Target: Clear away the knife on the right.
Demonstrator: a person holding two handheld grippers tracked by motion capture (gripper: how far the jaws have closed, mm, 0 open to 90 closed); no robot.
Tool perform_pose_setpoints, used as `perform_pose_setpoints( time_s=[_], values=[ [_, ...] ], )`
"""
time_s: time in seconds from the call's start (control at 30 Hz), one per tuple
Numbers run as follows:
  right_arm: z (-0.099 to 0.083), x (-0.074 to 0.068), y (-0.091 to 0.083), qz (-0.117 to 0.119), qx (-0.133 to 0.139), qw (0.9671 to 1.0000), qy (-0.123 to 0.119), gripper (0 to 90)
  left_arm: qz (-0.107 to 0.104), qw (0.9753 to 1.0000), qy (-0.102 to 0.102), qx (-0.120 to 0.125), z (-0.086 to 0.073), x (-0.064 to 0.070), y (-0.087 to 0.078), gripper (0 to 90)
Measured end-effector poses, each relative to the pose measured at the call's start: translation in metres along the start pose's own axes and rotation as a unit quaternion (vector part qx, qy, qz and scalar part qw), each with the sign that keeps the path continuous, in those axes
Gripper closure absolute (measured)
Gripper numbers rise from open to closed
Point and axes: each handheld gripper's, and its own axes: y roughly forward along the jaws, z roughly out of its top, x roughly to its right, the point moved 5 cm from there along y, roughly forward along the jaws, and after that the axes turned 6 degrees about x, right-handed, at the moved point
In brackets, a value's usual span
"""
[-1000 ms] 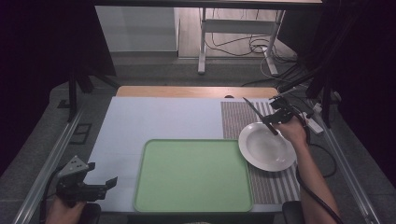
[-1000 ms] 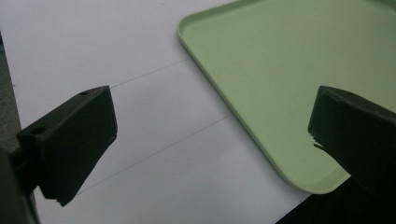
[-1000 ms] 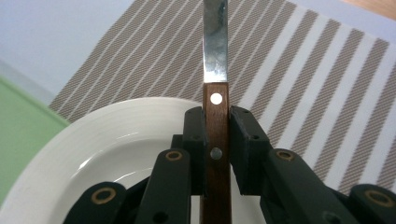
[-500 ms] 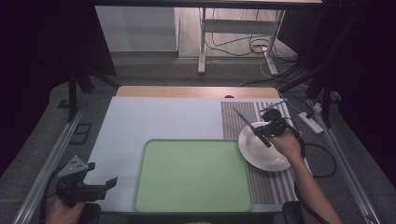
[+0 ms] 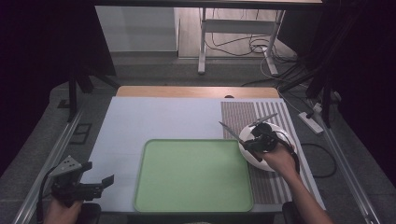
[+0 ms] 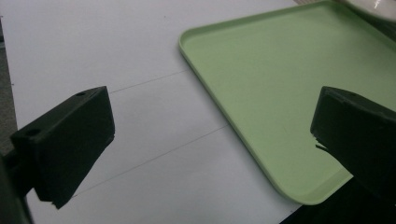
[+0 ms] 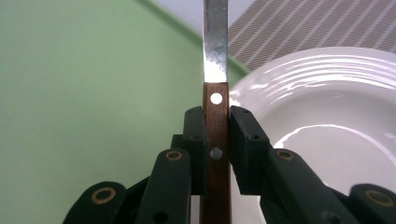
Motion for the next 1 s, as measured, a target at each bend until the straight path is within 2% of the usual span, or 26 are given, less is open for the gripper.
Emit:
perform_pose_setpoints(
  time_s=[0.03, 0.07, 0.2, 0.47, 0.6, 0.8, 1.0],
  values=[
    [-0.002, -0.009, 0.000, 0.004, -0.002, 1.0000, -0.005, 77.6, 0.000, 1.0000, -0.004, 0.002, 0.000, -0.001, 0.000, 0.0],
    [-0.002, -0.009, 0.000, 0.004, -0.002, 1.0000, -0.005, 77.6, -0.001, 1.0000, -0.006, 0.003, 0.000, -0.001, -0.001, 0.0],
    [-0.010, -0.027, 0.002, 0.013, -0.010, 0.9998, -0.012, 77.6, -0.004, 0.9999, -0.009, 0.004, 0.000, -0.002, -0.001, 0.0],
    [-0.025, -0.045, 0.008, 0.017, -0.031, 0.9993, -0.014, 77.6, -0.002, 1.0000, -0.003, 0.000, 0.000, -0.001, 0.000, 0.0],
    [-0.034, -0.058, 0.017, 0.023, -0.052, 0.9982, -0.019, 77.6, -0.003, 1.0000, -0.003, -0.001, 0.000, -0.001, 0.000, 0.0],
    [-0.039, -0.067, 0.027, 0.022, -0.077, 0.9964, -0.030, 77.5, -0.001, 1.0000, 0.002, -0.005, 0.000, 0.000, 0.001, 0.0],
    [-0.044, -0.073, 0.034, 0.044, -0.097, 0.9942, -0.017, 77.0, -0.001, 1.0000, 0.002, -0.006, 0.000, 0.000, 0.001, 0.0]
  ],
)
